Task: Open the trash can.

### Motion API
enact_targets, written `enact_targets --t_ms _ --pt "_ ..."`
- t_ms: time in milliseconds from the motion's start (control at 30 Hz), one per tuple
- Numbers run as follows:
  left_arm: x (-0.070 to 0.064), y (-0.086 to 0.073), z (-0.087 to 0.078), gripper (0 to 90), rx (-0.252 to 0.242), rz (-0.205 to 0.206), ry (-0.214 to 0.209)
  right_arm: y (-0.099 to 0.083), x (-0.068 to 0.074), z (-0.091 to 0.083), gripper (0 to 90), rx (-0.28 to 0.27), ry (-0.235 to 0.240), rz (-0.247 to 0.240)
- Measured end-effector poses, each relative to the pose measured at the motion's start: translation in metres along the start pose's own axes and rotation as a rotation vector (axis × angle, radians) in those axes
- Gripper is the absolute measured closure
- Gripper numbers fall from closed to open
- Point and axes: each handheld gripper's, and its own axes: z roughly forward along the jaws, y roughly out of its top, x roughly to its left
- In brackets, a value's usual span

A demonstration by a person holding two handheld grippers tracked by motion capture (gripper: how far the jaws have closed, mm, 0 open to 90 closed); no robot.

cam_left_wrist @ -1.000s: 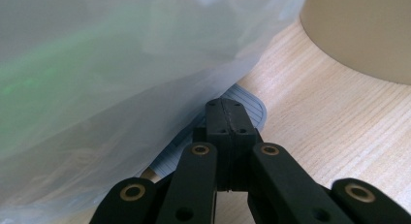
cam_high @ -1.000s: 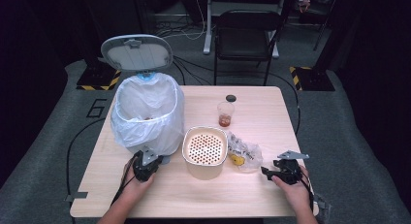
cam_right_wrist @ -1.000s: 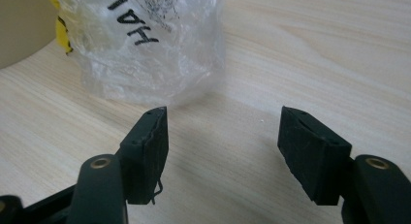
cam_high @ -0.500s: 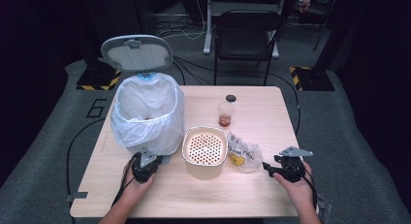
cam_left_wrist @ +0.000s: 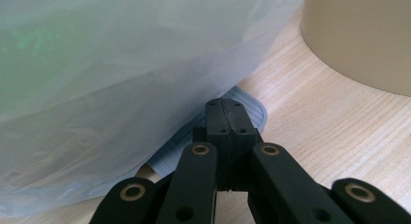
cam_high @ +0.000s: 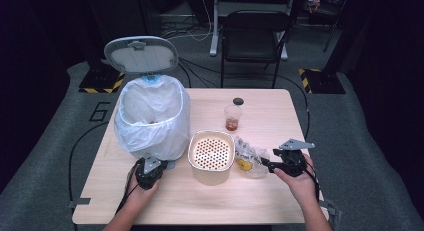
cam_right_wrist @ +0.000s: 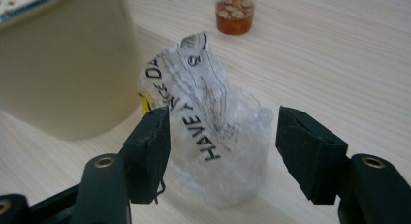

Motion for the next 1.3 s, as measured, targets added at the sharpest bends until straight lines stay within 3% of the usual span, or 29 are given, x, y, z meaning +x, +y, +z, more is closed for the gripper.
enact_targets --t_ms 333,500,567,600,633,733,833,1067,1300 --pt "0.000 0.000 -0.001 90.0 0.005 0.003 -0.005 0.019 0.012 0.025 28.3 0.028 0.028 -0.062" --pt "-0.001 0.000 -0.001 90.0 0.005 0.008 0.000 0.020 0.017 0.043 19.6 0.037 0.027 -0.056" --pt "0.001 0.000 -0.001 90.0 0.006 0.035 0.000 0.021 0.019 0.050 15.7 0.039 0.024 -0.052" --pt "0.001 0.000 -0.001 90.0 0.006 0.035 0.000 0.022 0.019 0.053 14.4 0.038 0.022 -0.049" --pt "-0.001 0.000 0.000 90.0 0.001 0.002 0.002 0.023 0.020 0.056 14.0 0.038 0.022 -0.048" --pt "-0.001 0.000 0.000 90.0 0.003 0.008 0.002 0.027 0.022 0.066 13.8 0.044 0.019 -0.050" --pt "0.001 0.001 -0.001 90.0 0.007 0.056 0.013 0.026 0.022 0.078 13.9 0.067 0.007 -0.048" --pt "0.001 0.001 -0.001 90.0 0.009 0.051 0.011 0.013 0.021 0.097 24.9 0.081 0.000 -0.049" --pt "0.001 0.001 -0.002 90.0 0.011 0.058 0.015 0.006 0.022 0.105 28.5 0.111 0.004 -0.054"
